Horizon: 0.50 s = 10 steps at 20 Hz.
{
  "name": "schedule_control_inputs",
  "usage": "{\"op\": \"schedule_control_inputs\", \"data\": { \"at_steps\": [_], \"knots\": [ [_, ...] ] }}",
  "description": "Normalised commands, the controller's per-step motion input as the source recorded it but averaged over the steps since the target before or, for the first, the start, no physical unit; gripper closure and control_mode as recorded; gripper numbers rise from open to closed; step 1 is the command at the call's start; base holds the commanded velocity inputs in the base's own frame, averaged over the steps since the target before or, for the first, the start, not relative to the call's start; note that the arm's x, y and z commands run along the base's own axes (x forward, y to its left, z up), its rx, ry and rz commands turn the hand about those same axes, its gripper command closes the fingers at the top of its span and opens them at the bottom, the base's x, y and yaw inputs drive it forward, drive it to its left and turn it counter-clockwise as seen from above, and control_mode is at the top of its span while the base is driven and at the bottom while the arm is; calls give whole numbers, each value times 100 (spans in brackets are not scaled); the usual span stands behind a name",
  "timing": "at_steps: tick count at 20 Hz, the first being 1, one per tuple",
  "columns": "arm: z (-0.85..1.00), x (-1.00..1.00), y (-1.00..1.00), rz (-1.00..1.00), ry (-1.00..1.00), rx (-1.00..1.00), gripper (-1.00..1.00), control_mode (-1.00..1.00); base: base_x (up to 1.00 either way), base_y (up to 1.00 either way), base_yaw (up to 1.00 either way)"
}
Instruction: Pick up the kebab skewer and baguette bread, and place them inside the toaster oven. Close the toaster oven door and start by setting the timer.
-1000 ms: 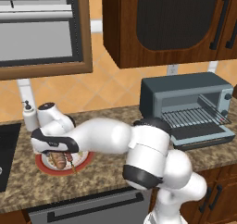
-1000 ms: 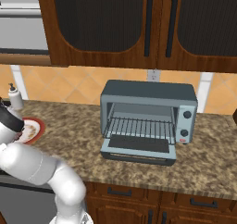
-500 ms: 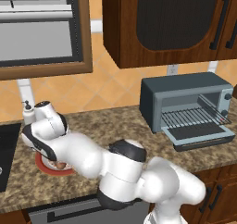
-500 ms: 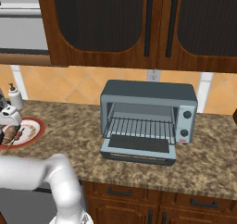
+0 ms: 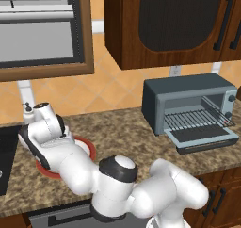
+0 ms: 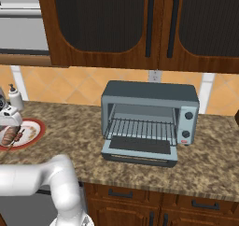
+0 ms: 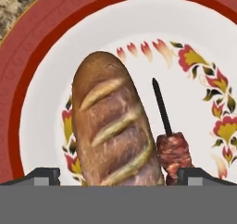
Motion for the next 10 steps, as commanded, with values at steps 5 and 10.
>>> {"op": "schedule_control_inputs", "data": {
  "at_steps": [5,10],
  "knots": [
    [-19,2,-19,0,0,1,-100,-100,0,0,0],
    [-10,0,-10,0,0,1,-100,-100,0,0,0]
  ]
}}
